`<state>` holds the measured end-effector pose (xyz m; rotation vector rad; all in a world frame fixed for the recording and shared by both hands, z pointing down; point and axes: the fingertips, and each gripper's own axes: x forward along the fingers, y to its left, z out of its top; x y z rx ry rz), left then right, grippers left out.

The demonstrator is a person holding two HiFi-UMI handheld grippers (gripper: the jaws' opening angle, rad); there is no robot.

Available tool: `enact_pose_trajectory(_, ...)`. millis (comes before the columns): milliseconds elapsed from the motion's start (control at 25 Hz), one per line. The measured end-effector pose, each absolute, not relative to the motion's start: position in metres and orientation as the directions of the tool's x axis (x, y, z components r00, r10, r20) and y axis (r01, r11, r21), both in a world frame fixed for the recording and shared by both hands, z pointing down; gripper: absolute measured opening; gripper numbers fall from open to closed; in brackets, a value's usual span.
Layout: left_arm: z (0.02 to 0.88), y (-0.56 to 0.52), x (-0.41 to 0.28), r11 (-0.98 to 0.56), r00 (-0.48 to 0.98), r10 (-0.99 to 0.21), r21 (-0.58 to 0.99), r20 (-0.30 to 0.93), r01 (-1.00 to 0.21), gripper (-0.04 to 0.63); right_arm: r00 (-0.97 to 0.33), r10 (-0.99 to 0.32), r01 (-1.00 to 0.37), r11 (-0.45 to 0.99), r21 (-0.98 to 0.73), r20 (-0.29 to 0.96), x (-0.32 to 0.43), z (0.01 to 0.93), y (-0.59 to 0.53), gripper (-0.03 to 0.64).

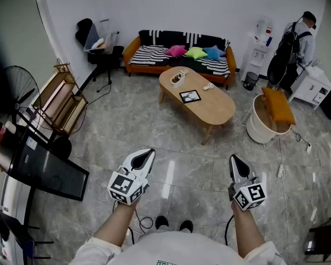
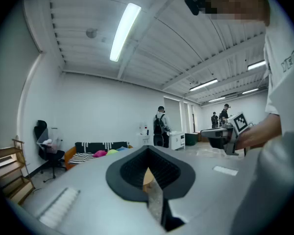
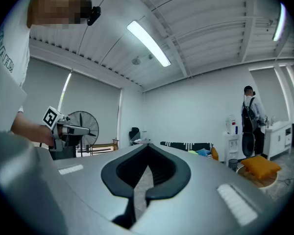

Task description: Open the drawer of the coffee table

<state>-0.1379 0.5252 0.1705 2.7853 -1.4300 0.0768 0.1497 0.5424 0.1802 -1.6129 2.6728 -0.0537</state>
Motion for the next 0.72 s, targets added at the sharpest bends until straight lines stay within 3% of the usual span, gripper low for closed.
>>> enact_pose_trajectory(280, 0.155, 0.490, -0.176, -0.481, 0.481, -0.877, 0.000, 0.007, -0.877, -0.002, -0.351, -0.936, -0.936, 0.351, -0.038, -0.009, 0.189, 0.174, 0.522, 0.003)
enact_pose_trajectory(680, 0.154, 0.479, -0.166, -0.479, 0.479, -0.878, 0.001, 0.014, -0.878, -0.002, -0.303, -0.953, -0.951, 0.303, -0.066, -0.012, 0.202, 0.178, 0.512, 0.015)
enact_pose_trajectory(720, 0.155, 0.479, -0.166, -0.479, 0.479, -0.878, 0.000, 0.015, -0.878, -0.002, -0.273, -0.962, -0.958, 0.274, -0.084, -0.019, 0.207, 0.179, 0.507, 0.349)
